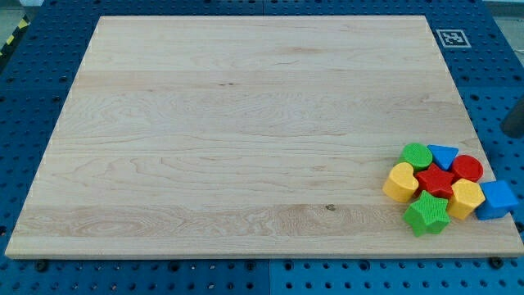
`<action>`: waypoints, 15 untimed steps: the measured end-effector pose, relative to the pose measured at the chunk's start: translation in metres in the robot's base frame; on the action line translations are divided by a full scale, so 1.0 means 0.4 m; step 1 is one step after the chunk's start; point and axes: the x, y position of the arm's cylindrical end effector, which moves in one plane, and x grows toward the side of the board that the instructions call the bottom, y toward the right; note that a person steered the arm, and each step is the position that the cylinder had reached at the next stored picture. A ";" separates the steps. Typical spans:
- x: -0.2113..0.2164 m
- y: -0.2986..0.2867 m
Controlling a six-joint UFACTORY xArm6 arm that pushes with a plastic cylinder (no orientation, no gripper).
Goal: Move the green star to the center of the board
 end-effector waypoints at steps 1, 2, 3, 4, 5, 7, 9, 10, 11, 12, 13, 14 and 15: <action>0.218 -0.001; 0.289 -0.001; 0.274 -0.018; 0.235 -0.124; 0.229 -0.212; 0.229 -0.218; 0.321 -0.196; 0.352 -0.221; 0.352 -0.316; 0.353 -0.423; 0.353 -0.466; 0.348 -0.459; 0.354 -0.375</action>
